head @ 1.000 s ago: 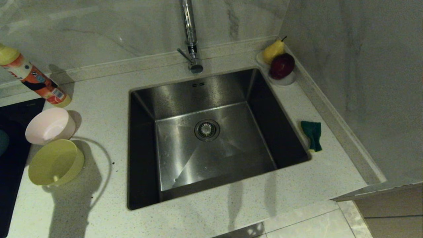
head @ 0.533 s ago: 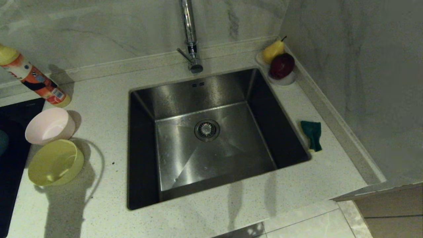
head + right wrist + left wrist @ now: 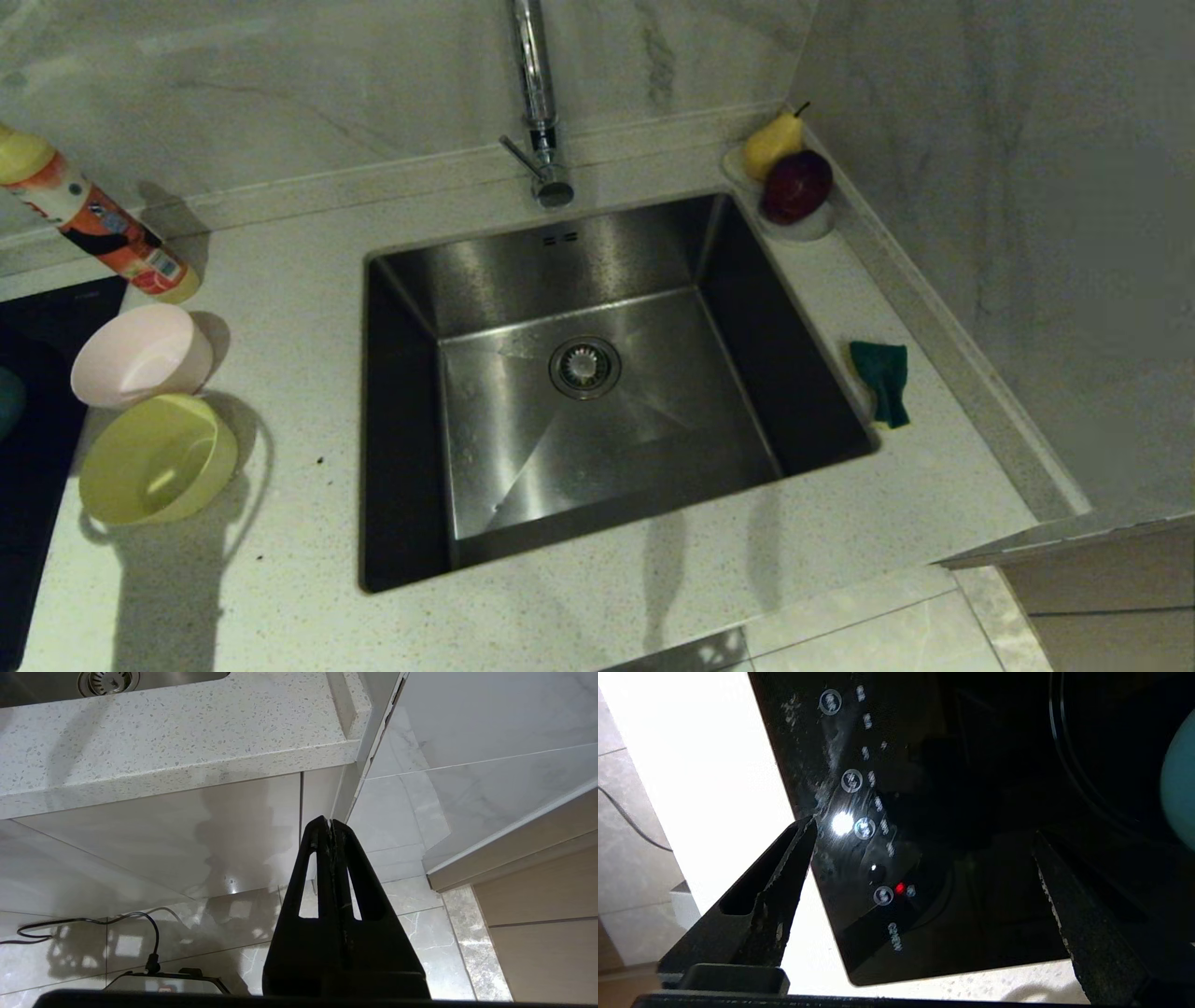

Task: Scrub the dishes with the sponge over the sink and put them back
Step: Place the bowl on the bowl

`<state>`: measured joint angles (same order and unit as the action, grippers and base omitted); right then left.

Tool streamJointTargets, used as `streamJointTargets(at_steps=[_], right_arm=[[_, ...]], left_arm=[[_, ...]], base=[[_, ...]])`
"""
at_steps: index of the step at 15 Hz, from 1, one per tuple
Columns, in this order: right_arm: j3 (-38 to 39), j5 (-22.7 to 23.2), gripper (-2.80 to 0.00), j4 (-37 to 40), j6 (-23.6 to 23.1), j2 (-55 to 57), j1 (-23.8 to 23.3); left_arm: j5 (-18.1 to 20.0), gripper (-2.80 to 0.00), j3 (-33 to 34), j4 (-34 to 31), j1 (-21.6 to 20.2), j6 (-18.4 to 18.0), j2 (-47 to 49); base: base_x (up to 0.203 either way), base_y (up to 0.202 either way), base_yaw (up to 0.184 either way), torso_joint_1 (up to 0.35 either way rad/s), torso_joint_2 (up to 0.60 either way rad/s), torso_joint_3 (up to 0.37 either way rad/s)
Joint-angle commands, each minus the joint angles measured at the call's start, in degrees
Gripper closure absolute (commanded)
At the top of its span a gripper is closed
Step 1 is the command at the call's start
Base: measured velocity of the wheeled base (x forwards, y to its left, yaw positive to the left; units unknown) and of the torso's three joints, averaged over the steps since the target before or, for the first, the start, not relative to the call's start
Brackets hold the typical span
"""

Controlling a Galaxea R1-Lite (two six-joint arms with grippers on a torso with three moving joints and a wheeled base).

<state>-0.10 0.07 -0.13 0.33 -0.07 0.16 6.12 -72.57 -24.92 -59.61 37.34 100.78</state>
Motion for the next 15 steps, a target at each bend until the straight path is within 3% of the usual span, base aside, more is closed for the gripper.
streamJointTargets(at_steps=[1, 6, 12, 15], right_arm=[[0.01, -0.01, 0.00, 0.01, 0.02, -0.08, 0.02], [0.01, 0.01, 0.00, -0.04, 0.02, -0.01, 0.02], [0.01, -0.06, 0.00, -0.04, 0.02, -0.01, 0.02], [0.01, 0.01, 0.00, 0.02, 0.02, -0.02, 0.02]], left_arm=[[0.73, -2.80, -1.09, 0.13, -0.22, 1.01, 0.99], [9.42, -2.80, -2.40, -0.31, -0.98, 3.22, -1.47], [13.27, -2.80, -6.41, 0.39, -1.56, 5.36, 2.62], [13.07, -2.80, -9.41, 0.40, -1.48, 7.63, 5.47]], base=[[0.000, 0.000, 0.000, 0.000, 0.00, 0.000], [0.000, 0.000, 0.000, 0.000, 0.00, 0.000], [0.000, 0.000, 0.000, 0.000, 0.00, 0.000], [0.000, 0.000, 0.000, 0.000, 0.00, 0.000]])
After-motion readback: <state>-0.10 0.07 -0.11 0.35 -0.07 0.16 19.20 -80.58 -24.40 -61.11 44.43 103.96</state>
